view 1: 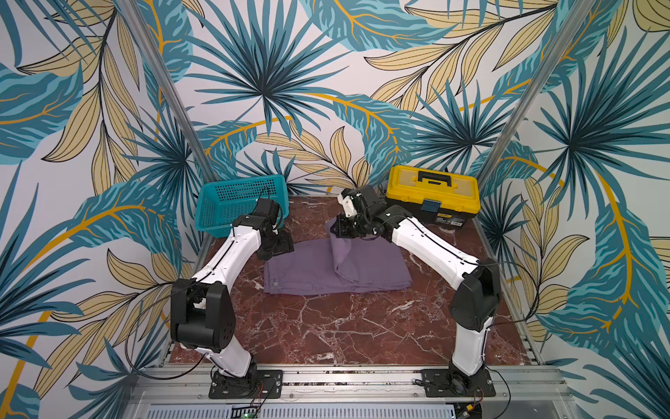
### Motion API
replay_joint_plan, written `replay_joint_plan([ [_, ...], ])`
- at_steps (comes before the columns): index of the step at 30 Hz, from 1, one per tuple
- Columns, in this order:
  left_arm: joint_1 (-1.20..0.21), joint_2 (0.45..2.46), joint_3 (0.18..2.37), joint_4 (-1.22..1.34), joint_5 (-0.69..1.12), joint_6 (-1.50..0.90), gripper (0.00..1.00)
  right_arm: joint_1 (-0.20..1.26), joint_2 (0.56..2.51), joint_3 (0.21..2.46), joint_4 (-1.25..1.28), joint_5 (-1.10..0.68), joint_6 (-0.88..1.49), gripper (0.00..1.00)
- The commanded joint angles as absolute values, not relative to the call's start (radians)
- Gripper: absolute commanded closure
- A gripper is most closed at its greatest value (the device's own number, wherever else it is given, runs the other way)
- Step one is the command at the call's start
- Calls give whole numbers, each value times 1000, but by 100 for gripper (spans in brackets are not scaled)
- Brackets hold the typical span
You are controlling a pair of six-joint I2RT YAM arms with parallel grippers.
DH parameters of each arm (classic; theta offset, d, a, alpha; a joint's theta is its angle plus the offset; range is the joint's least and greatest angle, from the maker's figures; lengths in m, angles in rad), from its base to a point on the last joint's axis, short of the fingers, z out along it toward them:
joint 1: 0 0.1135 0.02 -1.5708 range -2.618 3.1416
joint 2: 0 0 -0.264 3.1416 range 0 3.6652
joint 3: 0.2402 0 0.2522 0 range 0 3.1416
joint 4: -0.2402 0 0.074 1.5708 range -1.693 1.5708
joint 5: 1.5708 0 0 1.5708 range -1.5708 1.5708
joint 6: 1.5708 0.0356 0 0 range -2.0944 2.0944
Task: Roll up the long pants
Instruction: Fold the long pant at the center of the board.
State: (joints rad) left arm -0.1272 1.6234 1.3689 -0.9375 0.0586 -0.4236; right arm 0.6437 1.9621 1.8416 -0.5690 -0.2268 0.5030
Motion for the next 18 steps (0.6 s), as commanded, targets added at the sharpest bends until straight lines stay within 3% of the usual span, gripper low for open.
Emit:
replay_joint_plan([
  [1,-103,1584,1341,-962,29,-394,22,663,2005,1896,-467,-241,540,100],
  [18,-36,1558,1249,-930,-23,-413,22,793,2219,2049,-435,-304,638,100],
])
